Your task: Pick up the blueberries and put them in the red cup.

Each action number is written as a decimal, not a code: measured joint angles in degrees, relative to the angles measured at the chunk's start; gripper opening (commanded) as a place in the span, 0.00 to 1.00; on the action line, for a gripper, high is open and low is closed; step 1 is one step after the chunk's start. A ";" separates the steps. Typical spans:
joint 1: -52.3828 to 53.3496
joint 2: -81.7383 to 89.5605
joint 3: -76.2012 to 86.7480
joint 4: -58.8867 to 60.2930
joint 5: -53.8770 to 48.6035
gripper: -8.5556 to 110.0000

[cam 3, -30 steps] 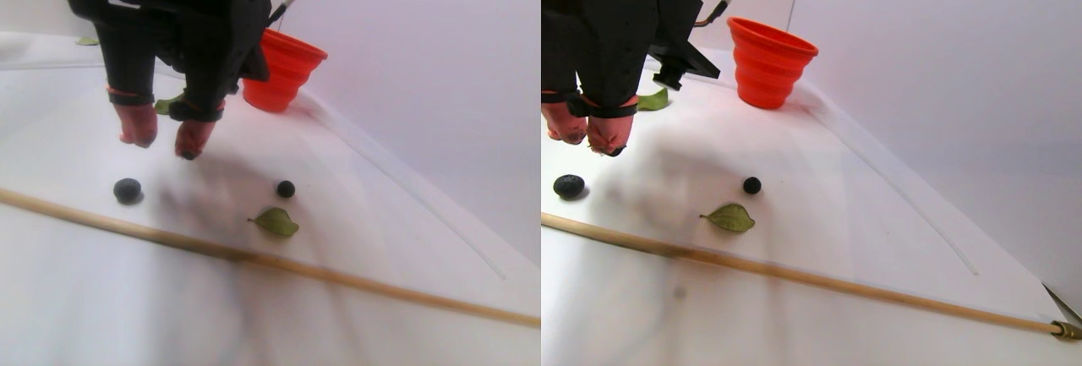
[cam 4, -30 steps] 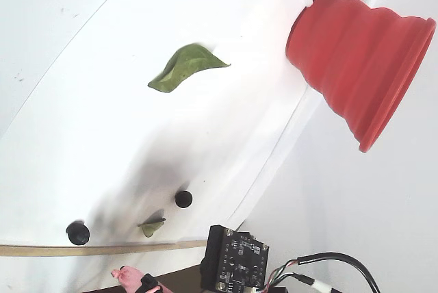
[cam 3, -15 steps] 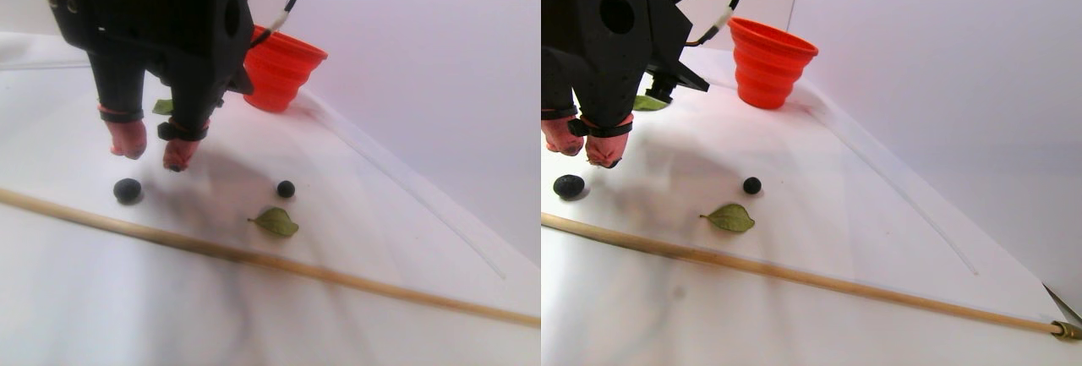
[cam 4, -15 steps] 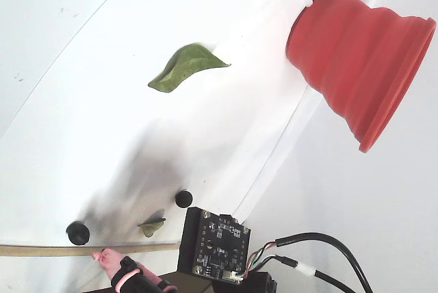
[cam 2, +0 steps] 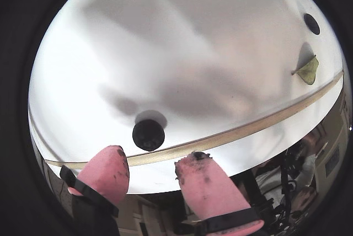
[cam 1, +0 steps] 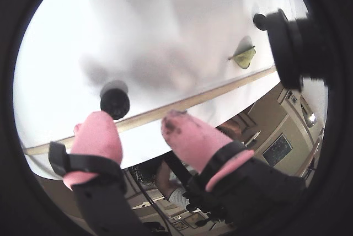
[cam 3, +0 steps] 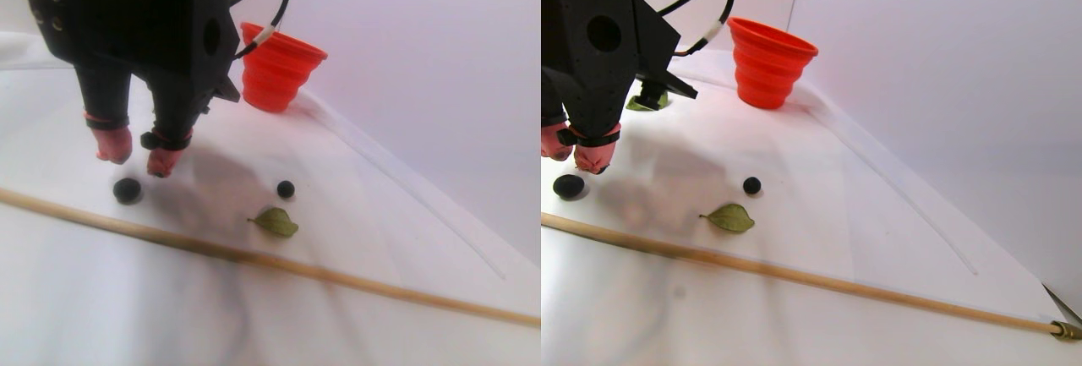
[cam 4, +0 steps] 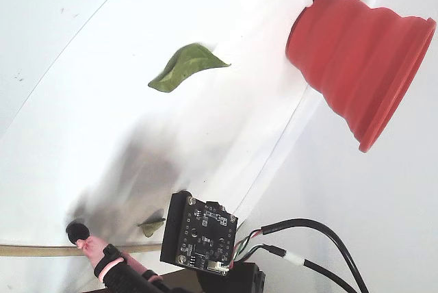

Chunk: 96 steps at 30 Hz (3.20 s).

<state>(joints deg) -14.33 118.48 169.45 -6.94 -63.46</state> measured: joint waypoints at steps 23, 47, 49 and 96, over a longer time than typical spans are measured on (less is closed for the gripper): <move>-1.23 -10.28 0.00 -9.58 -0.62 0.22; -2.72 -10.99 -0.09 -10.02 0.79 0.22; -2.72 -12.04 -0.44 -10.72 1.85 0.22; -2.81 -19.69 -3.78 -16.44 0.53 0.16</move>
<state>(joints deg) -17.14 98.79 165.67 -23.38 -62.93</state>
